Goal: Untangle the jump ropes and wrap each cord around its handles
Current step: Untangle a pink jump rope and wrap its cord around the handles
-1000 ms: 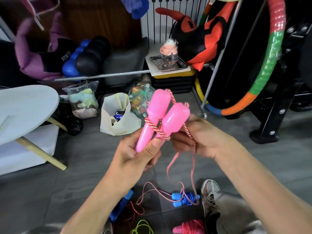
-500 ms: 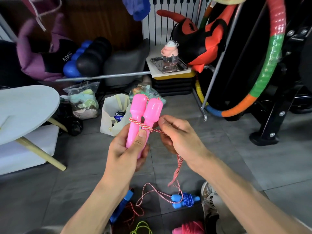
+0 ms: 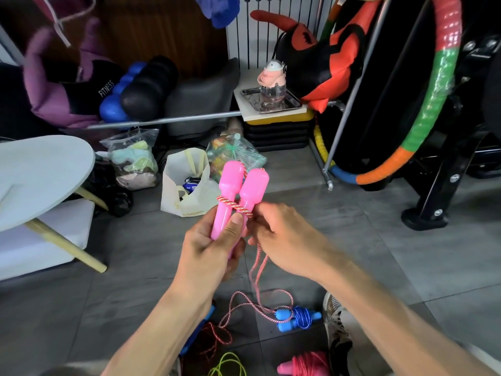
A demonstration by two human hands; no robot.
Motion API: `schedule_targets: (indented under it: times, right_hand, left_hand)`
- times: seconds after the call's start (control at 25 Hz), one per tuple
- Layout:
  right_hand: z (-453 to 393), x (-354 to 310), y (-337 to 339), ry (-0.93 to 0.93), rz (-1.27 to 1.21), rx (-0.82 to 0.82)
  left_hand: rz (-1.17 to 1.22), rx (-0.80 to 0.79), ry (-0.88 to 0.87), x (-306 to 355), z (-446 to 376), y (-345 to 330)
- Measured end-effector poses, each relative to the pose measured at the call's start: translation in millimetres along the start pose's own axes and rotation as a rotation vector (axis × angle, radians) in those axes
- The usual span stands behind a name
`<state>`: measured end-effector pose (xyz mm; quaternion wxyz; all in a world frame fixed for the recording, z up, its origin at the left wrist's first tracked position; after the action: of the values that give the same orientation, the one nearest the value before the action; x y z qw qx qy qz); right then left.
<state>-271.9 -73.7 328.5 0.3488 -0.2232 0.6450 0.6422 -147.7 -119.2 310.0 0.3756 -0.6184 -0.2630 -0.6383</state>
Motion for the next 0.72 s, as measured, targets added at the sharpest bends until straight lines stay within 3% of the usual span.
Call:
schedule_targets:
  times: [0.2, 0.28, 0.36, 0.48, 0.6, 0.72]
  right_hand:
    - [14.4, -14.4, -1.2, 0.057, 0.589, 0.184]
    - [13.7, -14.1, -1.5, 0.089, 0.658, 0.26]
    - [11.9, -10.8, 2.2, 0.111, 0.541, 0.288]
    - [12.6, 0.7, 18.1, 0.136, 0.287, 0.111]
    - [13.2, -3.0, 31.9, 0.286, 0.54, -0.017]
    - [5.9, -1.5, 48.5, 0.306, 0.498, -0.056]
  left_hand:
    - [-0.23, 0.035, -0.071, -2.4, -7.9, 4.1]
    - [-0.319, 0.035, -0.103, -0.4, -9.7, 7.2]
    - [-0.406, 0.024, -0.112, 3.2, -10.4, 12.3]
    - [-0.63, -0.081, -0.129, 8.2, -9.7, 18.3]
    - [-0.732, -0.287, -0.021, 3.2, -5.2, 17.0]
    - [-0.752, -0.537, -0.014, 2.9, 2.0, 9.4]
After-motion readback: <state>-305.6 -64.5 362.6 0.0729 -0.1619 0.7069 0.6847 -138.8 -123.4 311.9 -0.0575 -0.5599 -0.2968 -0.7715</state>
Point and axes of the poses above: each hand's wrist, its own z-axis away from the middle knuckle, its own y-axis out of the back of the hand, x = y × z, the point moved 3 cm from there along -z, towards the middle knuckle, and after that the axes turned 6 degrees about -x, right-handed, at the moved point
